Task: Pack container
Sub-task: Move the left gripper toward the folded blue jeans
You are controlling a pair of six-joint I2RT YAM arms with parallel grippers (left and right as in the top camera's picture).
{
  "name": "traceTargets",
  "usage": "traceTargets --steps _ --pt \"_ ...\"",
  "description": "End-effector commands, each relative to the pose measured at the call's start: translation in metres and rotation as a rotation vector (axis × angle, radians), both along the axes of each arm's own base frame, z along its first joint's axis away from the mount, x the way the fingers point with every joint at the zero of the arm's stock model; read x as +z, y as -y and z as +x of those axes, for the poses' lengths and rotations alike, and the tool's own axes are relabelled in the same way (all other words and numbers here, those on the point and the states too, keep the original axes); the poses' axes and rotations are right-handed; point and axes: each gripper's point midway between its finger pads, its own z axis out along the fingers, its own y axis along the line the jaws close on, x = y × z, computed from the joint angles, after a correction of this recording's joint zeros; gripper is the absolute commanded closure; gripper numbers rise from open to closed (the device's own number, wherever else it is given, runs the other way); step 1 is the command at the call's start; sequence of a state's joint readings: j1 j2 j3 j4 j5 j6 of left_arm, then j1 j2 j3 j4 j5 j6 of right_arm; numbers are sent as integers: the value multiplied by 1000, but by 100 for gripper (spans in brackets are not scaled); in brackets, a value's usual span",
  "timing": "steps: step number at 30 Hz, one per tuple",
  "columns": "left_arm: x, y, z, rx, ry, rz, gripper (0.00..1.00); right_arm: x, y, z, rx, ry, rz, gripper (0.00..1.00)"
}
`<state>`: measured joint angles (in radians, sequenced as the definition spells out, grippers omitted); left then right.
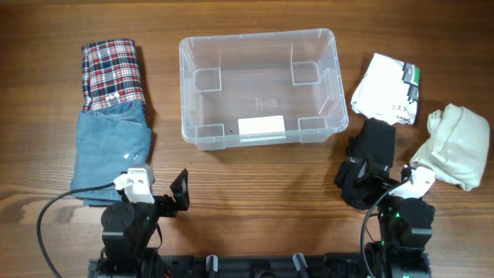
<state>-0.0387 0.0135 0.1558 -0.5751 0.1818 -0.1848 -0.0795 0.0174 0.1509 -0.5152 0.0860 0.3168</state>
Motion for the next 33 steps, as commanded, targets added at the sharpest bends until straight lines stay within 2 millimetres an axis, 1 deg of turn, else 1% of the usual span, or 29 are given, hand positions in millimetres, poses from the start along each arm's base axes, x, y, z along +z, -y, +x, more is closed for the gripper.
traceTargets --steps 1,26,29,33 --pt "3 2 0 -10 13 -9 0 5 0 0 -1 21 4 0" --pt "4 2 1 -10 18 -9 0 5 0 0 -1 21 5 0" --pt "14 3 5 -10 65 -11 0 5 0 0 -1 21 4 0" --pt "36 18 7 -80 137 -86 0 5 0 0 -1 21 5 0"
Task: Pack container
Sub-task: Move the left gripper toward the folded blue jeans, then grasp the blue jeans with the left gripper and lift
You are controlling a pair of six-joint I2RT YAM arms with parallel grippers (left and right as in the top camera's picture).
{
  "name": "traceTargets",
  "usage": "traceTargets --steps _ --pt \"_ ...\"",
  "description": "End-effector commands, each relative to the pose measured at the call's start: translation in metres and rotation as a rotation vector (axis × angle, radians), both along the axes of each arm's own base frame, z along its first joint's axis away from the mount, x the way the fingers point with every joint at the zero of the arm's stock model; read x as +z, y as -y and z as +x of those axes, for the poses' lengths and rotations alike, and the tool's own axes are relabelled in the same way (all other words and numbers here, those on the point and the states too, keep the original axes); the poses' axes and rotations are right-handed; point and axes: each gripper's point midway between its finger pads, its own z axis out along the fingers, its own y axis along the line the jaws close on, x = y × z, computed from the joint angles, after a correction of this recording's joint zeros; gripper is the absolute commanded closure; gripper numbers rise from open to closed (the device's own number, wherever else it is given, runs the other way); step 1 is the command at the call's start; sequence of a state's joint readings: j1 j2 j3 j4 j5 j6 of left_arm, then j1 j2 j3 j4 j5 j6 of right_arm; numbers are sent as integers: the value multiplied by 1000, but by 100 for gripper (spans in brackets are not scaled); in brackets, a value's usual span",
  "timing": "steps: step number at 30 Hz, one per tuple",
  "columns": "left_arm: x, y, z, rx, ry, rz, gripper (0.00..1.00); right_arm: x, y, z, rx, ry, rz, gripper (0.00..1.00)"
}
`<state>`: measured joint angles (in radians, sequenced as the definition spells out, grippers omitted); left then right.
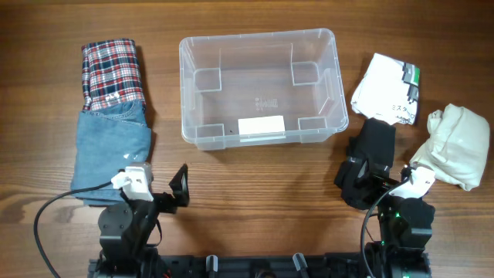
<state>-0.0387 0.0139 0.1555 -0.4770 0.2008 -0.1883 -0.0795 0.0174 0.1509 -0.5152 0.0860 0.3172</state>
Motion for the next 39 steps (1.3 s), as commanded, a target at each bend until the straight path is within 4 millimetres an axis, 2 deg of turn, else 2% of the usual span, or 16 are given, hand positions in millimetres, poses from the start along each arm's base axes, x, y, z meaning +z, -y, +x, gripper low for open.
traceTargets --steps 1,5,9,12,18,20,22,27,31,36,39 --pt "17 14 -1 -56 34 -96 0 5 0 0 -1 21 4 0" --pt "16 12 1 -10 -39 -183 0 5 0 0 -1 21 4 0" --pt "34 13 9 7 -146 -203 0 5 0 0 -1 21 4 0" --pt "49 13 23 -12 -228 -135 0 5 0 0 -1 21 4 0" --pt "82 10 68 -29 -399 -19 0 5 0 0 -1 21 4 0" --pt "86 -8 85 67 -437 30 0 5 0 0 -1 21 4 0" --pt "82 -36 93 218 -484 46 0 5 0 0 -1 21 4 0" --pt "58 -100 94 396 -606 -18 0 5 0 0 -1 21 4 0" --pt "38 -153 91 454 -649 -99 0 5 0 0 -1 21 4 0" --pt "17 -194 97 462 -644 -184 0 5 0 0 -1 21 4 0" --pt "-9 -214 96 466 -691 -182 2 5 0 0 -1 21 4 0"
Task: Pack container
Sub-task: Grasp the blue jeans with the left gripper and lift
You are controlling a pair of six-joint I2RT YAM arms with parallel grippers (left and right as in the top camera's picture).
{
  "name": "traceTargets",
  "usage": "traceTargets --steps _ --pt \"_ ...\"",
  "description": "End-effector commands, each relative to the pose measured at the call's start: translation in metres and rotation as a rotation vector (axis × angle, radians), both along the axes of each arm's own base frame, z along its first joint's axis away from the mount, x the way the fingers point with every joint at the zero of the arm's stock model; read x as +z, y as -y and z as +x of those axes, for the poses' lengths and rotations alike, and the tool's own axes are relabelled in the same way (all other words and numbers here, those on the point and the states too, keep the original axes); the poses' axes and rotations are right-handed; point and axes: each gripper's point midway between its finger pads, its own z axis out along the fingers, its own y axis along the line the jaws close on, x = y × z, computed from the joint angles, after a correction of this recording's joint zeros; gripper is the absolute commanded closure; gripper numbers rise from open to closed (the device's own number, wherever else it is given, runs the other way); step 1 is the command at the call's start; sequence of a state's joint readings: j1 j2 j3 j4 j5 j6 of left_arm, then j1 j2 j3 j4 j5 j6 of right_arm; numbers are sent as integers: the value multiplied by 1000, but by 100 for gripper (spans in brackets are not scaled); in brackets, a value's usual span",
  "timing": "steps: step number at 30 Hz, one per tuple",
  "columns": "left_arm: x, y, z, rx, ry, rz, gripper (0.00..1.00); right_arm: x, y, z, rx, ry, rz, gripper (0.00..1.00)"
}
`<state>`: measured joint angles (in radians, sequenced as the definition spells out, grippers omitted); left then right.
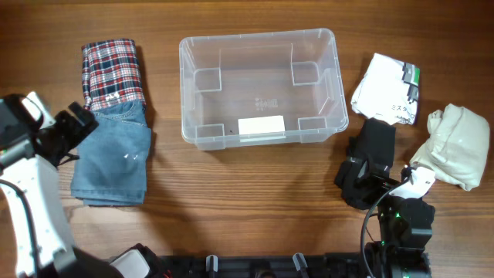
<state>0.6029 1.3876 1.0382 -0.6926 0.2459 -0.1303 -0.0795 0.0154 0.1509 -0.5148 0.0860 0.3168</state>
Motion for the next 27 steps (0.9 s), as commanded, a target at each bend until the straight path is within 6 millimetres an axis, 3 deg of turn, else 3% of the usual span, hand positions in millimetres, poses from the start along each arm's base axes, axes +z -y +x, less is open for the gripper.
traceTargets --steps 1,5,12,21,24,27 --pt "-24 -15 6 -70 -16 -36 2 4 0 0 -1 18 4 0" --pt "-55 -23 9 -114 -66 -44 3 4 0 0 -1 18 5 0" --pt "-88 -23 7 -158 -134 -68 12 4 0 0 -1 19 5 0" --pt "-151 0 -10 -121 -302 -251 23 4 0 0 -1 18 4 0" --pt "-143 12 3 -148 -232 -319 45 4 0 0 -1 19 4 0" --pt "-120 14 14 -157 -205 -349 81 4 0 0 -1 18 4 0"
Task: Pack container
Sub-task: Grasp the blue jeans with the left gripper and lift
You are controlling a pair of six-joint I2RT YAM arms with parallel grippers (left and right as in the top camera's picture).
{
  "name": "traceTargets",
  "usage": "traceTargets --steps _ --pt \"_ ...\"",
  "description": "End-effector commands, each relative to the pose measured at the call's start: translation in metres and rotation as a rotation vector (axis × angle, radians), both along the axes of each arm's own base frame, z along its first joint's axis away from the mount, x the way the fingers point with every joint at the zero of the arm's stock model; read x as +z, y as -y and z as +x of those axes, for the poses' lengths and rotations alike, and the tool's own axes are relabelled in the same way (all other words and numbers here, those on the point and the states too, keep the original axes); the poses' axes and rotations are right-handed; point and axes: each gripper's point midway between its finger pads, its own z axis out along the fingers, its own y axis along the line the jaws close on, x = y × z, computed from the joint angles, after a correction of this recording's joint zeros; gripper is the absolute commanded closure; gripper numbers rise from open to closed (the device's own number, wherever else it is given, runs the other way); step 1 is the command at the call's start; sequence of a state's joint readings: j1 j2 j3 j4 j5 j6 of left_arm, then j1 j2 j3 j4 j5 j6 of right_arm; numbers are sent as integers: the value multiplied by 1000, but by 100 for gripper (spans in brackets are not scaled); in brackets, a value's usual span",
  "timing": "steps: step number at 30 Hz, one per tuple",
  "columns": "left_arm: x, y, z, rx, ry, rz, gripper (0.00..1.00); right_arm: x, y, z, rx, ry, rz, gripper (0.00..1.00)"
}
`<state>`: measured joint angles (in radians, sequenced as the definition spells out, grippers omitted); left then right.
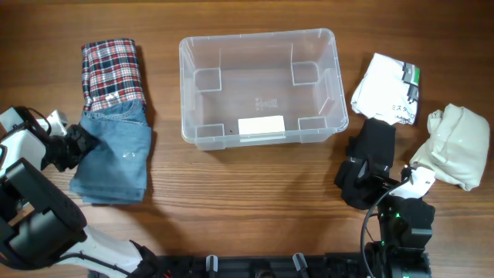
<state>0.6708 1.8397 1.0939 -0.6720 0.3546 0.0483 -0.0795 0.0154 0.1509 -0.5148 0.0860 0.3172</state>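
A clear plastic container [258, 46] stands empty at the middle back of the table. Left of it lie a folded plaid shirt [112, 69] and, nearer, folded blue jeans [116, 154]. My left gripper [79, 145] is low at the jeans' left edge, and its dark fingers look spread, with nothing lifted. On the right lie a white printed garment [382, 85], a cream bundle [455, 147] and a black folded item [378, 139]. My right gripper [353, 181] rests at the near end of the black item. Its jaws blend into the dark cloth.
The left arm [31, 208] sweeps in from the near-left corner. The right arm's base [401, 224] sits at the near edge, with a cable looped beside it. Bare wood lies between the container and the near edge.
My left gripper was at the jeans' far-left corner, near the plaid shirt. It is now lower and nearer, at the middle of the jeans' left edge. The right arm has not moved.
Both arms were folded at the near edge, the left gripper by the jeans' near corner. The left arm then barely shifted. After that it was stretched out to the far left, beside the shirt and jeans, and now it is down at the jeans' left edge.
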Motion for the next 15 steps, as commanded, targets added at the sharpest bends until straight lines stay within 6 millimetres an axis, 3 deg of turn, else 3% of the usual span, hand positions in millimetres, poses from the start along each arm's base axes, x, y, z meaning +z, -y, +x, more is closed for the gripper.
traceTargets --steps 1,3,6,7,10,15 --pt "15 21 15 -1 18 -132 89 4 0 0 -1 18 4 0" --pt "42 27 23 -13 41 -159 96 4 0 0 -1 18 4 0" --pt "88 43 33 -41 80 -195 96 4 0 0 -1 19 4 0" --pt "129 67 39 -89 157 -253 96 4 0 0 -1 18 4 0" --pt "190 107 45 -148 317 -351 96 4 0 0 -1 18 4 0" --pt "256 156 45 -156 447 -391 96 4 0 0 -1 18 4 0"
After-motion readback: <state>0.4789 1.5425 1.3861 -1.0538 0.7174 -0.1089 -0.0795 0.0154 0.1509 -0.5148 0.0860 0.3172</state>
